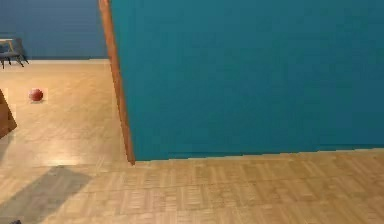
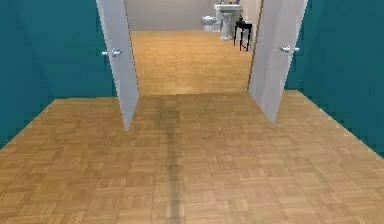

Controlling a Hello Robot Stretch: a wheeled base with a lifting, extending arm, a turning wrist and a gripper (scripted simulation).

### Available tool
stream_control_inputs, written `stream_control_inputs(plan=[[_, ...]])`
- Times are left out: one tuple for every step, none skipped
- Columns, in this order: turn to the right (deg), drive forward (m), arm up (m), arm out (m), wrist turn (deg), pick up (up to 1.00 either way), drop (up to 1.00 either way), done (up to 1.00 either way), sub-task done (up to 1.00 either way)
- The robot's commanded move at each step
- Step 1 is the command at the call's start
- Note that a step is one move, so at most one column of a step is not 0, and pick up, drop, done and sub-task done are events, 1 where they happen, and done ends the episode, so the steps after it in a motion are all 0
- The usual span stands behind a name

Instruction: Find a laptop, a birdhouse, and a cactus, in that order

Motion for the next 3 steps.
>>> stream_control_inputs(plan=[[0.0, 0.8, 0.0, 0.0, 0.0, 0.0, 0.0, 0.0, 0.0], [-45.0, 0.0, 0.0, 0.0, 0.0, 0.0, 0.0, 0.0, 0.0], [-21.0, 0.0, 0.0, 0.0, 0.0, 0.0, 0.0, 0.0, 0.0]])
